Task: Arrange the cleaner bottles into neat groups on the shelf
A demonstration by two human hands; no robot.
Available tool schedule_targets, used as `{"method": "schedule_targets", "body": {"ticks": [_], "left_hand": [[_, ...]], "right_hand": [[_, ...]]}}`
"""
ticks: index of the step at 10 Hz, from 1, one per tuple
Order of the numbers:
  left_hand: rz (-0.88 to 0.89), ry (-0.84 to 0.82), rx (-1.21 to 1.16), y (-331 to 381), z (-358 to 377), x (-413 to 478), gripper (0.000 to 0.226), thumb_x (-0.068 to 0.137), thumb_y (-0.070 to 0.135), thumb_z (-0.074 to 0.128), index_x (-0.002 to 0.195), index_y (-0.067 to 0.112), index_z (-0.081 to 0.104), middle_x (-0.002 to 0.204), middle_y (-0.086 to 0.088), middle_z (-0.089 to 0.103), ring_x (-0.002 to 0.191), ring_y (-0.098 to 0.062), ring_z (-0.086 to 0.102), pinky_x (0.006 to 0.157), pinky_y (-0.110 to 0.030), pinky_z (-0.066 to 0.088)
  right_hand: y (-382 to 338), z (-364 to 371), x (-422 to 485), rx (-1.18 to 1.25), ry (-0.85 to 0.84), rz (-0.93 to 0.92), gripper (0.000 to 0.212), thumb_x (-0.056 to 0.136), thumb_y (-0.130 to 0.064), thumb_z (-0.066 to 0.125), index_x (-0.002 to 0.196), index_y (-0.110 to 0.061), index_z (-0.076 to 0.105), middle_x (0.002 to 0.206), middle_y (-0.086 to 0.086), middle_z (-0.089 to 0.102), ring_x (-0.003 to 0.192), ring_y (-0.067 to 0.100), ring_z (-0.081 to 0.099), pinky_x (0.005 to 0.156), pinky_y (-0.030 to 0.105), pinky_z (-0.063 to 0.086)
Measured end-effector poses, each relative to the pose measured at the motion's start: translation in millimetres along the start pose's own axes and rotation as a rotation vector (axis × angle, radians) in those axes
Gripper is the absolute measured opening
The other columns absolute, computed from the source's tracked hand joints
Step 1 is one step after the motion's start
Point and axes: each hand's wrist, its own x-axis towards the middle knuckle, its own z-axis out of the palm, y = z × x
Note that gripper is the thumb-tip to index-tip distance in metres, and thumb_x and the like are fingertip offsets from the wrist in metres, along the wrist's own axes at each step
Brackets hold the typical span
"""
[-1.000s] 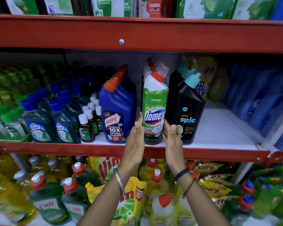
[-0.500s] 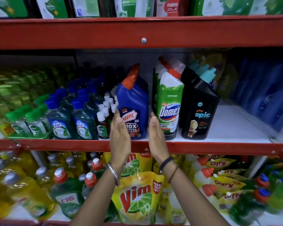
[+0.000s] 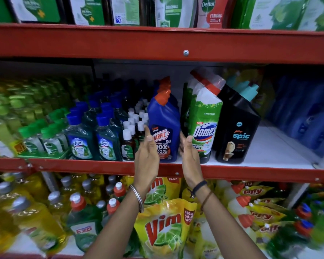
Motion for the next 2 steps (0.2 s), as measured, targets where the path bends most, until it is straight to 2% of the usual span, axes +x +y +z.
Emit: {"method": "schedule_targets", "body": {"ticks": [1,2], "left_hand": [[-0.002,-0.006,0.022,2,-3,1,0.066,0.084,0.067,0.008,0.146,0.045,0.004,0.144,-0.017,0.048,0.122,-0.029,0.054,0.102,-0.042,0.045],[0.065,0.075,-0.068,4,4,-8,0.058,0.094,0.052,0.023,0.148,0.038,0.008,0.155,0.0,0.032,0.135,-0.011,0.037,0.113,-0.041,0.035]], "right_hand": [[-3,2,2,-0.028,-0.012,0.001,0.1,0.065,-0.09,0.026,0.14,-0.026,0.038,0.146,-0.003,0.045,0.133,0.01,0.043,0.113,0.044,0.036],[-1,-5,-10,-0.023,0.032,-0.04,0.084,0.067,-0.087,0.032,0.132,-0.035,0.046,0.139,-0.006,0.05,0.129,0.009,0.048,0.111,0.044,0.038]]}}
